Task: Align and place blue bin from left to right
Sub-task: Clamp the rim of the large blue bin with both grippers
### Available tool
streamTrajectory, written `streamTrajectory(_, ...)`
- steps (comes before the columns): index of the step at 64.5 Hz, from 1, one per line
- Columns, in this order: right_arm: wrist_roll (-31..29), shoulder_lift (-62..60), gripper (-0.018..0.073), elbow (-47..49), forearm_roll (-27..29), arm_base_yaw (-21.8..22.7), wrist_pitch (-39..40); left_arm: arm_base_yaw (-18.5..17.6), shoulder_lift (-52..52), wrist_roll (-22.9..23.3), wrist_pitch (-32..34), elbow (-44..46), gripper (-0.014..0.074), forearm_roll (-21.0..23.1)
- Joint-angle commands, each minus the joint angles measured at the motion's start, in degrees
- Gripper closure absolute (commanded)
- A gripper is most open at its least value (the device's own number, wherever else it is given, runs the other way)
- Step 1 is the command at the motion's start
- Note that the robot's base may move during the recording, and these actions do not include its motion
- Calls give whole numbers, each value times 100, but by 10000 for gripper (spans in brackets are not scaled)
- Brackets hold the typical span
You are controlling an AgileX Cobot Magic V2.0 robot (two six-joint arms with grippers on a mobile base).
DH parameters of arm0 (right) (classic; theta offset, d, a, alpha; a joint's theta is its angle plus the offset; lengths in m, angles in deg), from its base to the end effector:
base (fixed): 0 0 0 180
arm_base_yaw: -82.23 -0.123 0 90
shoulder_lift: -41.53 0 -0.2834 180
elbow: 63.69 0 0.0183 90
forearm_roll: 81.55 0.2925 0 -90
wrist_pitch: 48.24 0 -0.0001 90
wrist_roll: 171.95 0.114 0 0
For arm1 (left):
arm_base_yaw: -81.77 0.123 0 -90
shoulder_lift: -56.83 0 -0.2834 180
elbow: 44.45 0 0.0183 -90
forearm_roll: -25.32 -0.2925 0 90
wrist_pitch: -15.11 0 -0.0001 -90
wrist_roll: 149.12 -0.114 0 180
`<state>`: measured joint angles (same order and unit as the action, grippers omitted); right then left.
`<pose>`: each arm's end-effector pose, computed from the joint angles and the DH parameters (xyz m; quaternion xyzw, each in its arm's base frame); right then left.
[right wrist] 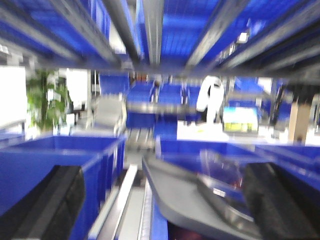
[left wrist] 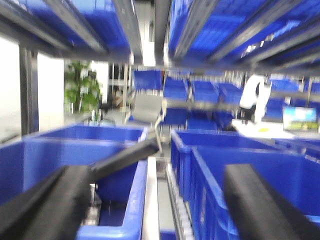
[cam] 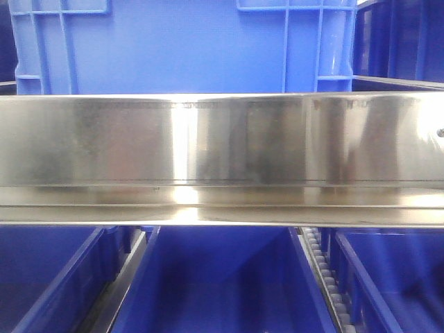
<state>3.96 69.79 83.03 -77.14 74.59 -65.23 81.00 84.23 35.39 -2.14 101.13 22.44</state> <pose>0.1092 0.0172 0.4353 -0.0501 0.6306 0.0596 0.7722 0.1095 0.0002 0.4292 -0.0112 0.6363 -0.0123 0.7712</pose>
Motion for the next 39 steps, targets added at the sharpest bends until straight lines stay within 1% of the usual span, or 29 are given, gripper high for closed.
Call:
streamTrajectory(1,-26,398,-10,212,71,-27,-94,-54,437,3,-32,230,82,-32)
streamTrajectory(6,-26,688,-10,468,191,-157,-294,-338,735,3,-73,450,66,-20)
streamTrajectory(11,-26,1008,-10,778,221,-444,-644,-692,996,3,-182,700,67,-10)
streamTrajectory(14,-26,1252,-10,1060,221,-717,-839,-1057,1310,3,-309,1010,67,-10)
streamTrajectory(25,-40,2173,-10,1907,221,-1703,-1180,-1773,2330,3,-1017,2003,67,-41)
streamTrajectory(28,-40,2520,-10,2195,180,-1934,-1342,-1909,2677,3,-1232,2329,67,-41)
streamTrajectory(33,-40,2995,-10,2699,169,-2182,-1649,-2003,3251,3,-1583,2892,67,-41)
streamTrajectory(39,-40,3763,-10,3477,169,-2275,-2386,-1997,3947,3,-2060,3613,67,-31)
